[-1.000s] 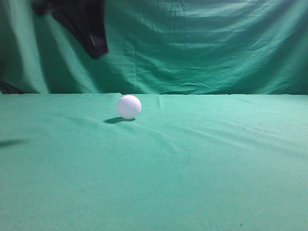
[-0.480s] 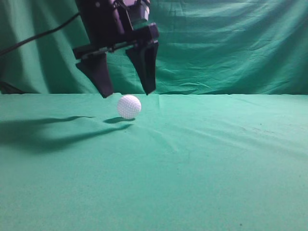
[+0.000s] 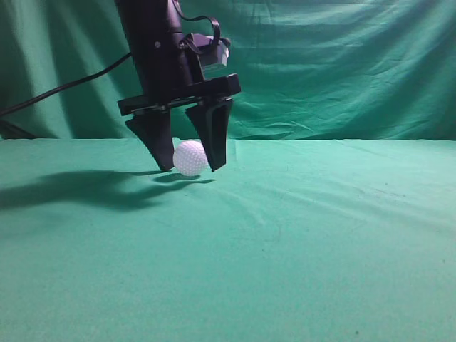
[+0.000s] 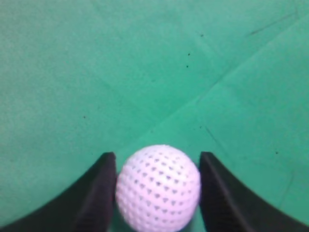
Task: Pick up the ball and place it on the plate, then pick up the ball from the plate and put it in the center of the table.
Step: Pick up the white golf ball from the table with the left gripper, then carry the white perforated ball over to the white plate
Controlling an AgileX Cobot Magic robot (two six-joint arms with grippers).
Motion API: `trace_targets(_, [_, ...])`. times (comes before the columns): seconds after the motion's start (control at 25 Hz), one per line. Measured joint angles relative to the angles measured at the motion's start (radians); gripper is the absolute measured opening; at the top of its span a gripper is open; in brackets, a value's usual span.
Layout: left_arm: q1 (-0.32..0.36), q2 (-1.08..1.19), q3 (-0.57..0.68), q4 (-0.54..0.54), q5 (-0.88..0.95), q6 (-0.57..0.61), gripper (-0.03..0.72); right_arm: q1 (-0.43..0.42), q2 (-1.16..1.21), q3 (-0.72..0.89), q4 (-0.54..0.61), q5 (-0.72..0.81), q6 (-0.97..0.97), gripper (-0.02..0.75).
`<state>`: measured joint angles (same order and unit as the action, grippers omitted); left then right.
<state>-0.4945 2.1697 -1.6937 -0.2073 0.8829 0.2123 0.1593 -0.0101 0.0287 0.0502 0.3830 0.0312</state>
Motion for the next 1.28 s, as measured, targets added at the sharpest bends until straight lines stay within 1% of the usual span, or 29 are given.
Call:
trace_targets(0.04, [0.000,0.000,0.000,0.005,0.000,0.000,0.345,0.000,0.000,0.000,0.000,0.000,0.000,0.047])
trace_targets(0.08, [0.000,0.000,0.000,0.007,0.000,0.000,0.304,0.000,0.000,0.000,0.000,0.000,0.000,0.047])
trace_targets(0.12, [0.000,0.000,0.000,0.010,0.000,0.000,0.286,0.000,0.000,0.000,0.000,0.000,0.000,0.047])
trace_targets(0.16, [0.000,0.000,0.000,0.011,0.002,0.000,0.300,0.000,0.000,0.000,0.000,0.000,0.000,0.047])
trace_targets(0.28, [0.000,0.000,-0.006,0.011,0.037,-0.005,0.300,0.000,0.000,0.000,0.000,0.000,0.000,0.047])
trace_targets(0.44, [0.002,-0.034,-0.040,0.017,0.117,-0.098,0.300,0.000,0.000,0.000,0.000,0.000,0.000,0.047])
trace_targets(0.56, [0.016,-0.125,-0.047,0.029,0.179,-0.130,0.300,0.000,0.000,0.000,0.000,0.000,0.000,0.047])
trace_targets(0.68, [0.029,-0.234,-0.047,0.055,0.234,-0.134,0.300,0.000,0.000,0.000,0.000,0.000,0.000,0.047])
trace_targets(0.76, [0.034,-0.303,-0.037,0.105,0.242,-0.160,0.300,0.000,0.000,0.000,0.000,0.000,0.000,0.047])
trace_targets(0.84, [0.039,-0.383,0.005,0.174,0.240,-0.210,0.300,0.000,0.000,0.000,0.000,0.000,0.000,0.047])
trace_targets(0.92, [0.053,-0.456,0.084,0.220,0.232,-0.244,0.300,0.000,0.000,0.000,0.000,0.000,0.000,0.047])
trace_targets(1.0, [0.075,-0.524,0.179,0.247,0.203,-0.261,0.300,0.000,0.000,0.000,0.000,0.000,0.000,0.047])
trace_targets(1.08, [0.111,-0.589,0.293,0.251,0.172,-0.263,0.300,0.000,0.000,0.000,0.000,0.000,0.000,0.047])
trace_targets(1.2, [0.208,-0.654,0.422,0.254,0.133,-0.284,0.300,0.000,0.000,0.000,0.000,0.000,0.000,0.047])
trace_targets(1.28, [0.284,-0.677,0.476,0.254,0.122,-0.288,0.300,0.000,0.000,0.000,0.000,0.000,0.000,0.047])
